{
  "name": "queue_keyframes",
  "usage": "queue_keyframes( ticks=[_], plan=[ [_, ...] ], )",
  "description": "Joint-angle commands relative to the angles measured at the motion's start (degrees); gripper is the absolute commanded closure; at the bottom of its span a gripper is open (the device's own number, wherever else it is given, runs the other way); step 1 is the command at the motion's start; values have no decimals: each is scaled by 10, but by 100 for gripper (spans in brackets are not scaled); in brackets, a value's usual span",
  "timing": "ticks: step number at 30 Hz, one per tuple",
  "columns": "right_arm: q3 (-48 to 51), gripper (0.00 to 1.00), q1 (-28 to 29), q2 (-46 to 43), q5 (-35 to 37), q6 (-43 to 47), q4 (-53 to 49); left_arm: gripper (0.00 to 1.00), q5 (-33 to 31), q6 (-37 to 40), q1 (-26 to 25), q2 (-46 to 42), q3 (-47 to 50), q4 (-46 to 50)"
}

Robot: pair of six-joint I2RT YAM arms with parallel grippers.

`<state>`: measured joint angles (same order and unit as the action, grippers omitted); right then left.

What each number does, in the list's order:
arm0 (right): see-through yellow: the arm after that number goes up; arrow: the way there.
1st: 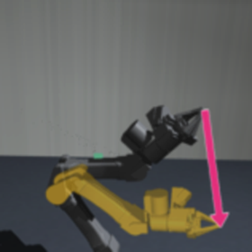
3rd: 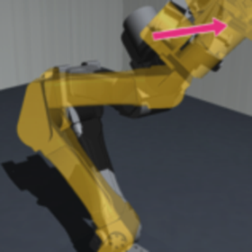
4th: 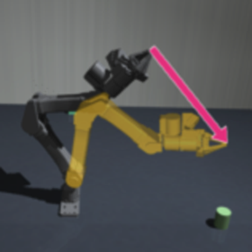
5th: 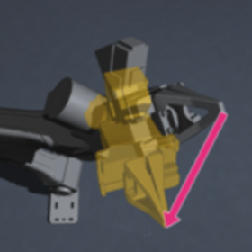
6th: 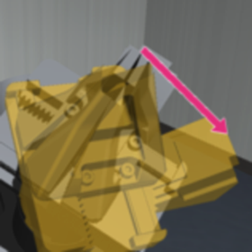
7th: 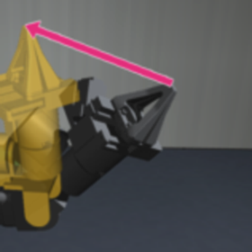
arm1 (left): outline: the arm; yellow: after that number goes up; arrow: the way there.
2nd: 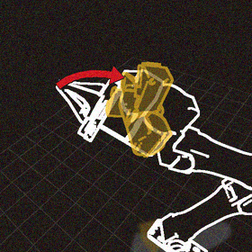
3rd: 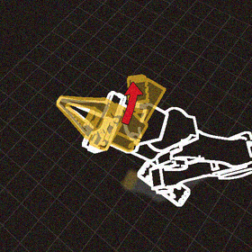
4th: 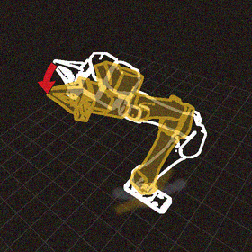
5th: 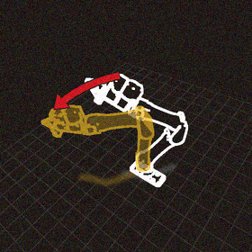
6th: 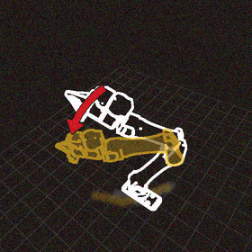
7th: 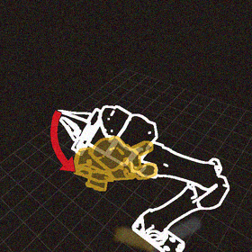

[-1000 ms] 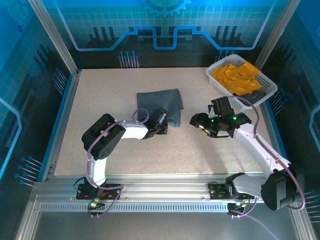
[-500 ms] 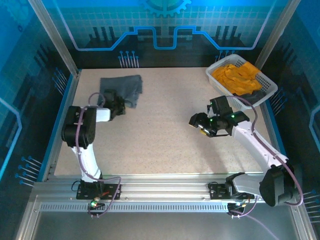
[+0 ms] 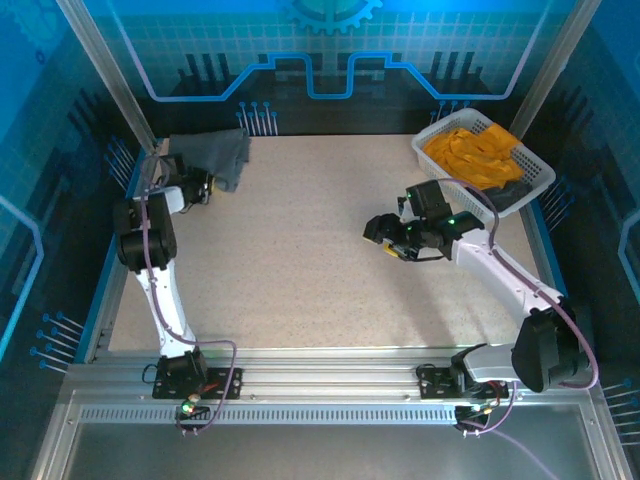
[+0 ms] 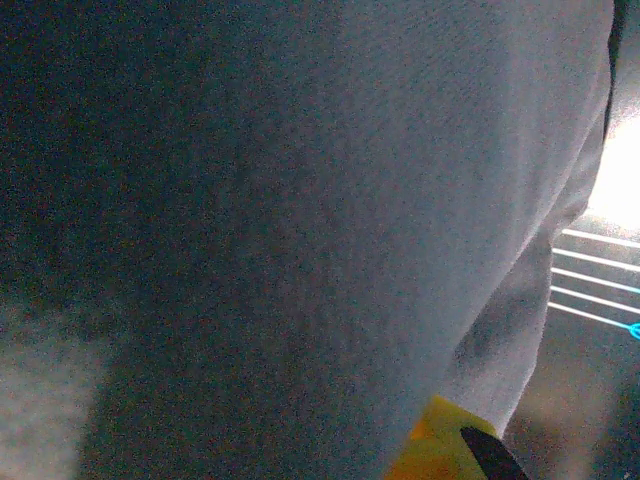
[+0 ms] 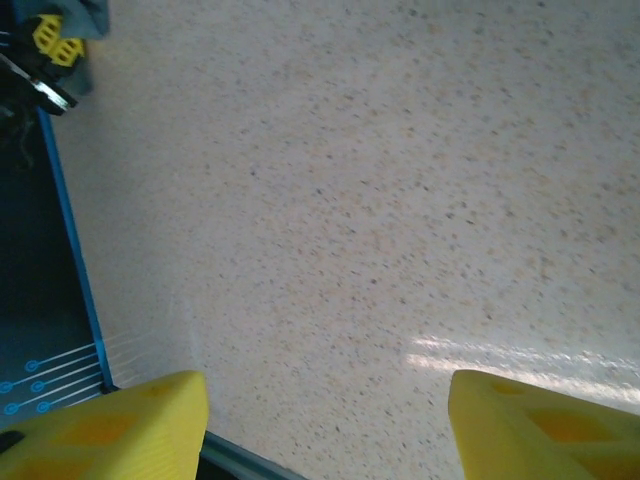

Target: Fold and stack the t-shirts

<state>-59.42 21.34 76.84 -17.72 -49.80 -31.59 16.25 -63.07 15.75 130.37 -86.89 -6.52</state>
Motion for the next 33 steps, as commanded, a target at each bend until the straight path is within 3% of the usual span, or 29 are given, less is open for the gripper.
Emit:
queue_keyframes(
  ticks=[1, 2, 3, 5, 7, 8, 10, 11, 16, 22, 26, 29, 31, 33],
  plan=[
    [-14, 35, 9, 1, -28, 15, 59, 100, 16, 58, 7, -2, -19, 47],
    [-12, 35, 10, -1, -30, 16, 73, 100, 15, 58, 7, -7, -17, 48],
    [-10, 34, 11, -7, -30, 17, 96, 94, 15, 60, 7, -17, -15, 48],
    [-8, 32, 12, -23, -25, 16, 127, 60, 7, 65, 5, -46, -9, 58],
    [-13, 28, 11, -38, -7, 12, 146, 33, -9, 74, -1, -100, 11, 76],
    [-19, 26, 10, -44, 2, 11, 145, 3, -13, 82, -5, -128, 21, 84],
    [-35, 19, 6, -53, 16, 7, 144, 1, -21, 90, -17, -199, 53, 113],
    [-43, 1, 2, -54, 17, 5, 144, 1, -27, 91, -23, -236, 74, 119],
    [-99, 0, -19, -56, 17, 9, 114, 1, -106, 94, -78, -452, 203, 183],
    [-118, 0, -40, -75, 30, 32, 82, 1, -214, 86, -158, -648, 325, 265],
    [-124, 0, -45, -99, 100, 62, 17, 1, -303, 101, -197, -726, 329, 384],
    [-122, 0, -46, -111, 200, 100, -53, 1, -431, 131, -224, -761, 314, 493],
    [-77, 0, -48, -135, 290, 142, -47, 1, -460, 235, -229, -799, 355, 469],
    [12, 0, -48, -172, 376, 202, 25, 1, -461, 344, -229, -839, 415, 415]
  ],
)
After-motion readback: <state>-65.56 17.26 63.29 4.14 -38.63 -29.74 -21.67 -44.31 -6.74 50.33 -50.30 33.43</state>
